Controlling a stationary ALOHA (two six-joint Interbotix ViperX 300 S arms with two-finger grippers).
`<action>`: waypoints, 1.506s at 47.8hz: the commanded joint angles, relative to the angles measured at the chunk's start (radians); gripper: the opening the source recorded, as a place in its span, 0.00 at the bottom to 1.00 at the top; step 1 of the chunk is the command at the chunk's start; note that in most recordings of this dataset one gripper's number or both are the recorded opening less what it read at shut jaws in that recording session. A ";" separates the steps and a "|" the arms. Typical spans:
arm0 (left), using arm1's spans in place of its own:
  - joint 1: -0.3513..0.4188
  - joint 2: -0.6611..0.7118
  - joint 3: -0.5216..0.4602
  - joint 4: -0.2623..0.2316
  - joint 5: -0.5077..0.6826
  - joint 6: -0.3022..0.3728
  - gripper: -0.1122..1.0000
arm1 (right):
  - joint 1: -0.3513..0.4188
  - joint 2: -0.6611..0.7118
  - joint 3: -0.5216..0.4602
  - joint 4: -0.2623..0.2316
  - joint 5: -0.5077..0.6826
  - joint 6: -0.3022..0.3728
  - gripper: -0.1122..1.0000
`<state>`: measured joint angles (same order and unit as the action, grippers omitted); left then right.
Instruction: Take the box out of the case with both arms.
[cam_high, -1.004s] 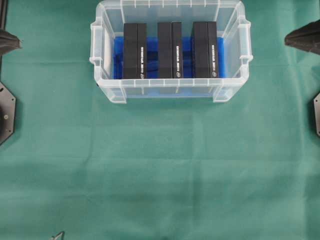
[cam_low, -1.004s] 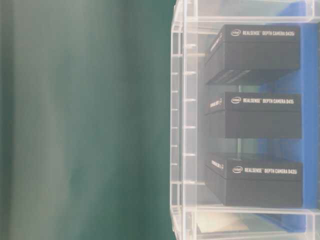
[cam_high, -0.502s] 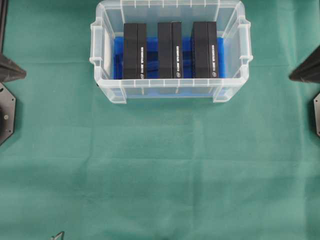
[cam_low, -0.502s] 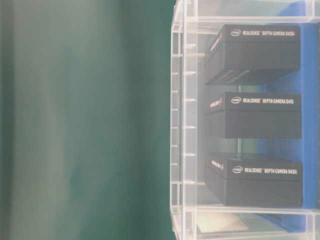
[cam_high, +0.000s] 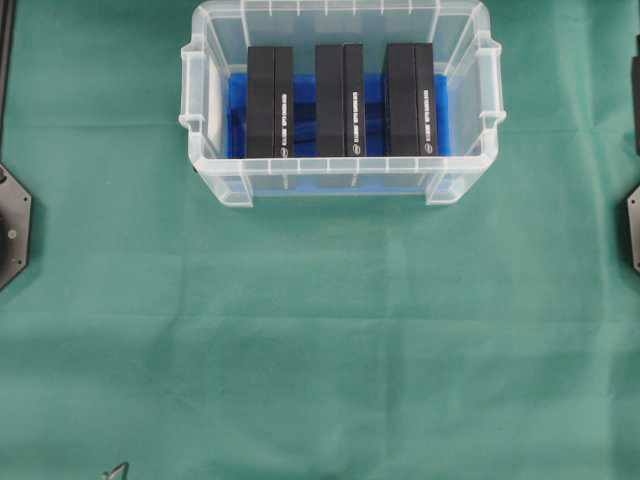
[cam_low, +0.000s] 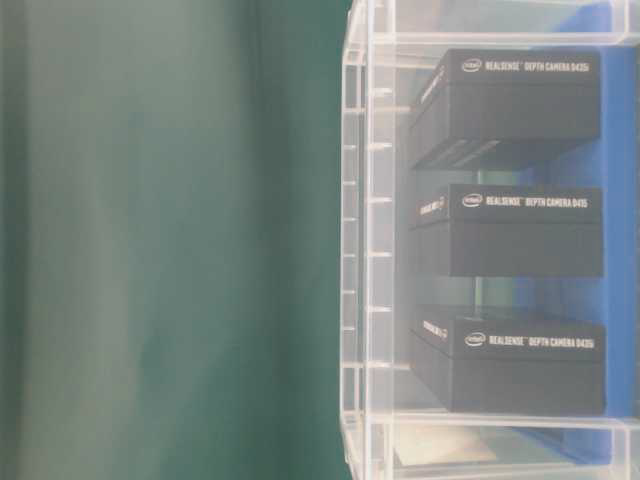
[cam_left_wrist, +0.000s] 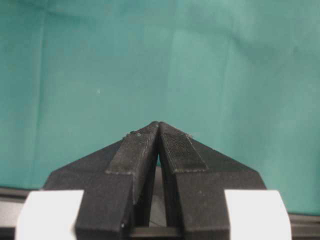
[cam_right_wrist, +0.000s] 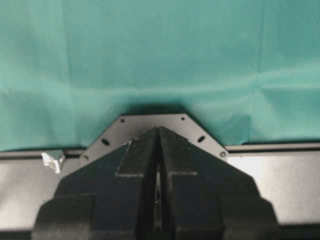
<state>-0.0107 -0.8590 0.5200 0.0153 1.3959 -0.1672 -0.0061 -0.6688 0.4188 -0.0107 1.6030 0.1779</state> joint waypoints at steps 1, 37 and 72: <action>-0.005 0.006 -0.025 0.005 0.000 -0.025 0.10 | -0.002 0.003 -0.025 -0.003 0.000 0.015 0.09; 0.002 0.077 -0.029 0.029 0.018 -1.328 0.10 | -0.003 0.054 -0.025 -0.052 0.000 1.239 0.09; 0.456 0.172 -0.052 0.026 0.032 -0.922 0.10 | -0.459 0.095 -0.003 -0.167 -0.130 0.999 0.09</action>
<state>0.4249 -0.7010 0.4970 0.0430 1.4235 -1.1060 -0.4387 -0.5768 0.4203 -0.1764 1.4803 1.1842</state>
